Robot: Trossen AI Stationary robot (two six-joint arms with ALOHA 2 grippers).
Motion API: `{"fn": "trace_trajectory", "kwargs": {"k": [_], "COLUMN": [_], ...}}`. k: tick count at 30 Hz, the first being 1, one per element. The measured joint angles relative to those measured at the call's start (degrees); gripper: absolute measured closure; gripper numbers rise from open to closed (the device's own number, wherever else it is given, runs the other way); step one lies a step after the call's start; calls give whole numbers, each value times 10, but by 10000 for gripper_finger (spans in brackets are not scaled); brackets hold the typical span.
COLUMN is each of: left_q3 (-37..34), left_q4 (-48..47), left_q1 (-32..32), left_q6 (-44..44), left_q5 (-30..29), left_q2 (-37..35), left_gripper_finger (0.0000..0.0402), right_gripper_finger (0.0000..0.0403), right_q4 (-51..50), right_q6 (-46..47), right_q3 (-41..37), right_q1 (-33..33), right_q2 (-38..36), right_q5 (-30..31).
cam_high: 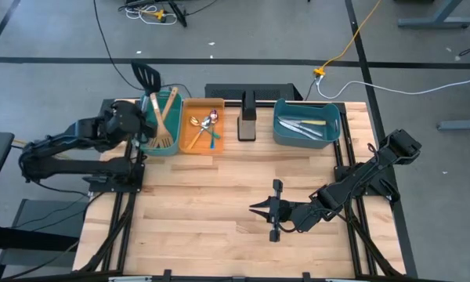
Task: Pick & Place Kitchen Items
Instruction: Put the black spatula into the green bin
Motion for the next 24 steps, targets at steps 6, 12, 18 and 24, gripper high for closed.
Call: {"fn": "trace_trajectory", "kwargs": {"k": [6,12,18,24], "left_q3": [-56,-95,-120,-122], "left_q4": [74,160,223,231], "left_q1": [56,112,160,206], "left_q6": [31,84,148,144], "left_q5": [-6,21,42,93], "left_q2": [0,0,0,0], "left_gripper_finger": [321,321,321,321], "right_gripper_finger": [353,353,353,353], "right_q4": [0,0,0,-1], "right_q6": [0,0,0,-4], "right_q3": [0,0,0,0], "right_q1": [0,0,0,0], "right_q2": [0,0,0,0], "right_q5": [0,0,0,1]}}
